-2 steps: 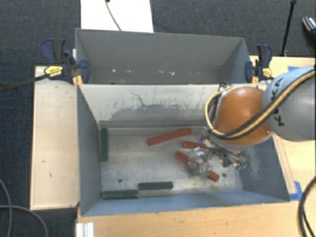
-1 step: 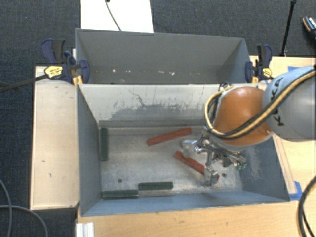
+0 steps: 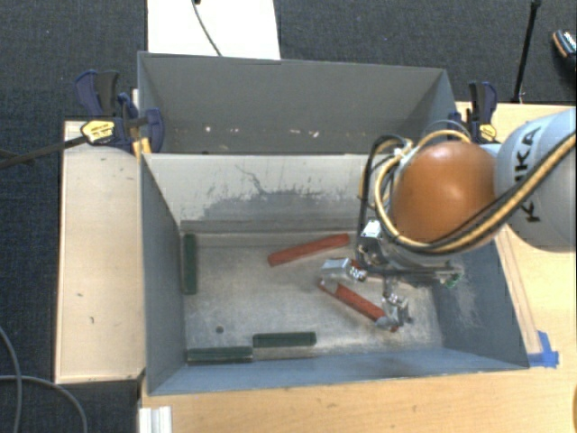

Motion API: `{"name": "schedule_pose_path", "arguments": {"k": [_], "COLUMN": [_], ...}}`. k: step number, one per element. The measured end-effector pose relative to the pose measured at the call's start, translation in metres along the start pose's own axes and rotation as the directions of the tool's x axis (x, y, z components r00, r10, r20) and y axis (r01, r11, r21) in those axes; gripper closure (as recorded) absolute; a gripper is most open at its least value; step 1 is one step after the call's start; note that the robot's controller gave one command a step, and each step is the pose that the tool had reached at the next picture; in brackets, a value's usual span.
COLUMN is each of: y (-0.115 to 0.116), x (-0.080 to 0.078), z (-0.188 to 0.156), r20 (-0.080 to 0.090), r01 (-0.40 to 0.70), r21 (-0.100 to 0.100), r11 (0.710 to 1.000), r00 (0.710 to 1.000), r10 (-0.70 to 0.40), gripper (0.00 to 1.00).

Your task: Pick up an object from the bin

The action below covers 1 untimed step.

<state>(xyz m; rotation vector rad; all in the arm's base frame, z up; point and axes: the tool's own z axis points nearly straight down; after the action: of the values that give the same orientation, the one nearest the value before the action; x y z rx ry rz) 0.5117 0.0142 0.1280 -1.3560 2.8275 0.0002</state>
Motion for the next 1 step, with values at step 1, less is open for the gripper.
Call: {"name": "schedule_pose_path", "arguments": {"k": [1], "y": [-0.0803], "x": [-0.0189], "z": [0.06], "r20": [-0.001], "r01": [0.013], "r21": [0.002], "r11": [1.0], "r00": [1.0], "r10": [-0.013], "gripper": [0.0]}}
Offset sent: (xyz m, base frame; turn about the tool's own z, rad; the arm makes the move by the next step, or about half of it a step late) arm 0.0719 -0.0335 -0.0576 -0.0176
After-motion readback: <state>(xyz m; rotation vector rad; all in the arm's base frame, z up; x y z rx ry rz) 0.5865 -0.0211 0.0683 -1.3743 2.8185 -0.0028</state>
